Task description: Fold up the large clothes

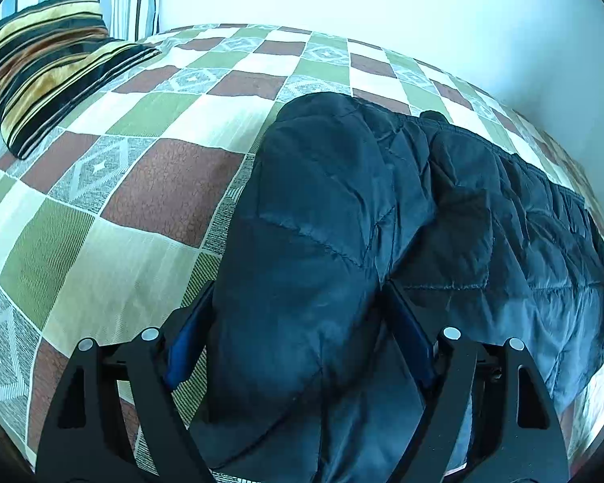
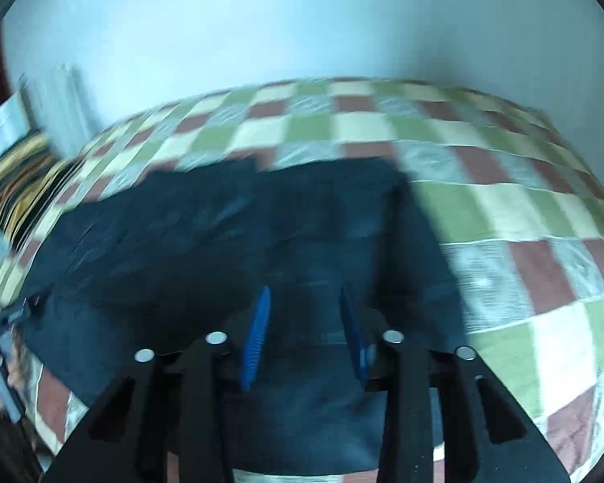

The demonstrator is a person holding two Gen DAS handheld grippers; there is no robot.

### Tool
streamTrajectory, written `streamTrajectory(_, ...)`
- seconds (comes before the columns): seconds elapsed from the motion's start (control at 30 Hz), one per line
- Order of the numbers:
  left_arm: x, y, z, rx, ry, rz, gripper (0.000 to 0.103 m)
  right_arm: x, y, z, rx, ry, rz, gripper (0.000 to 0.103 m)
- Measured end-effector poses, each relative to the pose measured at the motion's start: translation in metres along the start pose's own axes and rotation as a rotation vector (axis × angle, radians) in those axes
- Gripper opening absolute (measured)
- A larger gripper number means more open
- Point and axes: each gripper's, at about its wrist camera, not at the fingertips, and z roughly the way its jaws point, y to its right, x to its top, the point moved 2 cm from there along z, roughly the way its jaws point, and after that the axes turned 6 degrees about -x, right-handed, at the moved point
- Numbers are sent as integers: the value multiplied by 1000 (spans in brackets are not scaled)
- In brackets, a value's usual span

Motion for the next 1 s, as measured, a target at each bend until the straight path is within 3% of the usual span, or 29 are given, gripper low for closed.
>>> streamTrajectory(0.2, 0, -2, 0, 13, -5, -12, 83, 10, -80, 10, 63, -17, -128, 35)
streamTrajectory(0.37, 2, -3, -10, 96, 2, -23, 86, 8, -112, 24, 41, -27, -175, 35)
streamTrajectory(0.5, 6, -3, -21, 171, 26, -25, 93, -3, -120, 43, 0, -55, -194, 35)
streamTrajectory(0.63, 10, 3, -15, 248, 25, 38, 98, -15, -125, 61, -28, -90, -222, 35)
streamTrajectory(0.8, 12, 5, 0, 239, -4, 33, 100, -21, -130, 68, -61, -95, -232, 35)
streamTrajectory(1.0, 17, 19, 13, 268, -9, 58, 101, -23, -126, 69, -43, -95, -214, 35)
